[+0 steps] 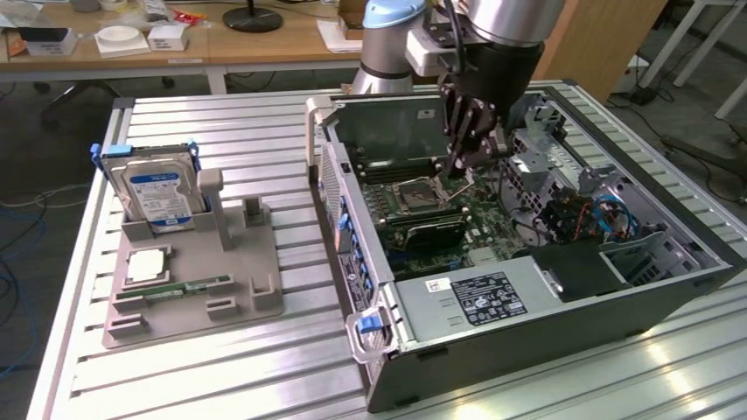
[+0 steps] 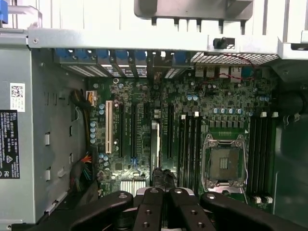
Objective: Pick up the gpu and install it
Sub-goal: 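Insert the gpu into the slot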
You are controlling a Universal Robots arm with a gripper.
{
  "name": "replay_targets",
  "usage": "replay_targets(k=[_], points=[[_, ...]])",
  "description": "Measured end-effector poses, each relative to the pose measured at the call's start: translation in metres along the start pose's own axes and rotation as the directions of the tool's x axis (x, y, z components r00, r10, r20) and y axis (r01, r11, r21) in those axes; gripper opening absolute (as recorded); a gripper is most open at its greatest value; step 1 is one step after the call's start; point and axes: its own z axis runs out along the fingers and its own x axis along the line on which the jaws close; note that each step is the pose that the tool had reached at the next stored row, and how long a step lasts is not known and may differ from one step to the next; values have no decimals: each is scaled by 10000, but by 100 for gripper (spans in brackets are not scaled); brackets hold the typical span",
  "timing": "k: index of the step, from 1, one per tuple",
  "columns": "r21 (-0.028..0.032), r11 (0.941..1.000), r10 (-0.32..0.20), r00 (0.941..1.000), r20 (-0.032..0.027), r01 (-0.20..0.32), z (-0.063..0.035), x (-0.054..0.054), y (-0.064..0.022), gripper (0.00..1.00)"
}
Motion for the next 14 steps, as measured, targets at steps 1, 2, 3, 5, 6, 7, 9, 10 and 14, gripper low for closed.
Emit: replay_targets(k=[1, 2, 3, 5, 6, 7, 9, 10, 14], points=[[-13, 10000, 0, 10000, 0, 0, 18, 1, -10, 10], [-25, 10000, 0, 10000, 0, 0, 36, 1, -17, 10], [-37, 10000, 1, 10000, 1, -1, 56, 1, -22, 10], [-60, 10000, 1, 10000, 1, -1, 92, 2, -29, 10], [-68, 10000, 3, 10000, 1, -3, 110, 3, -29, 10], [-79, 10000, 4, 10000, 0, -4, 128, 3, -29, 10], [-108, 9999, -9, 10000, 0, 9, 163, 7, -30, 10], [-116, 9999, -97, 10000, -2, 97, 182, 8, -30, 10], [-132, 9979, -639, 9980, -2, 639, 254, 10, -31, 10]])
